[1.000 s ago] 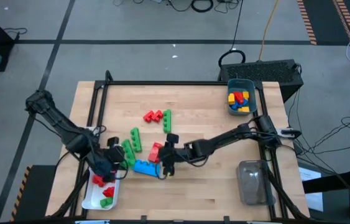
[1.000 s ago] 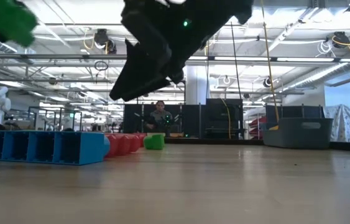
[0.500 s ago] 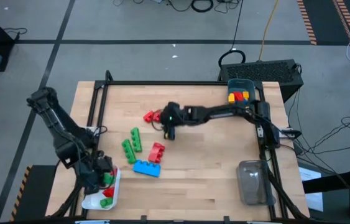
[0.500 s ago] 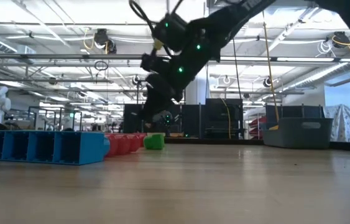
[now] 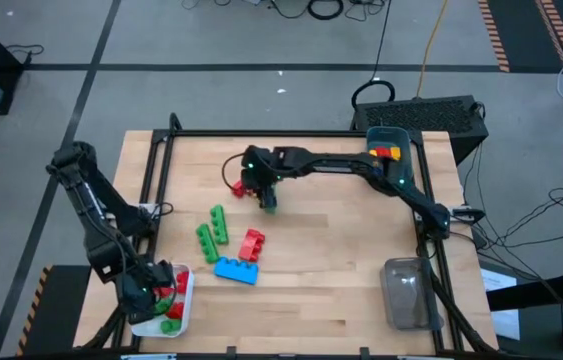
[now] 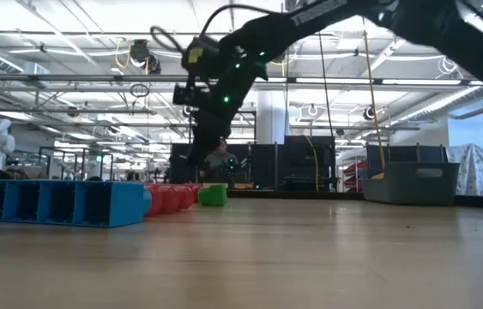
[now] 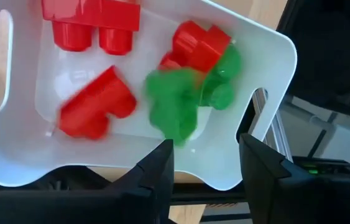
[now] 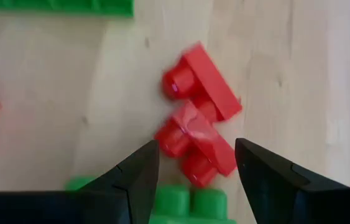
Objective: Sort blocks by size
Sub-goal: Put the two stud green game piece into the white bin, then put the two stud red game piece into the white bin
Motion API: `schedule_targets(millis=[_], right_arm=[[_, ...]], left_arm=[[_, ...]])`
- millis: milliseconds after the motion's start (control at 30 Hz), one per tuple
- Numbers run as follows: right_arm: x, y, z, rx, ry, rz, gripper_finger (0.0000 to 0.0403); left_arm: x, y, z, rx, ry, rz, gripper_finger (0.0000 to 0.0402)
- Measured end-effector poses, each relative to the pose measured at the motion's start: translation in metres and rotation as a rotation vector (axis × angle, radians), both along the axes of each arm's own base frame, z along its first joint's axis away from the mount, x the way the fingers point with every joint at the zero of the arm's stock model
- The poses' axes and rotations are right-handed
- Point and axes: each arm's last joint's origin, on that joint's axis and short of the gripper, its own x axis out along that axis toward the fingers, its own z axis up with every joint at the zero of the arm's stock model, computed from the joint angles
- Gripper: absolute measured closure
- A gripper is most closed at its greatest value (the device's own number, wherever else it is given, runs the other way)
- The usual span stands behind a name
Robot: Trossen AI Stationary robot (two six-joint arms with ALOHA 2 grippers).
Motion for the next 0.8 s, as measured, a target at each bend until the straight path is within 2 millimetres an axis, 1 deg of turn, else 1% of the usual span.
schedule_targets(millis=[200,367,533,733,800], right_arm=[[0.004,-0.015,-0.018,0.023,0.136,0.043,0.0204],[0.008,-0.024,-0.026,0.005,0.144,0.066,0.0204],[0.012,-0.026,-0.023,-0.019,0.122,0.091,0.0204],[0.015,-0.025,-0.007,-0.047,0.084,0.122,0.0204],[0.017,-0.025,-0.006,-0.047,0.056,0.141,0.0204]], left_arm=[[0.000,0.000,-0.002,0.019,0.011,0.001,0.0266],[0.002,0.001,-0.003,0.050,-0.031,0.020,0.0265],[0.002,0.001,-0.003,0.063,-0.043,0.026,0.0264],[0.002,0.001,-0.003,0.063,-0.044,0.029,0.0264],[0.003,0.002,-0.003,0.068,-0.042,0.031,0.0264]])
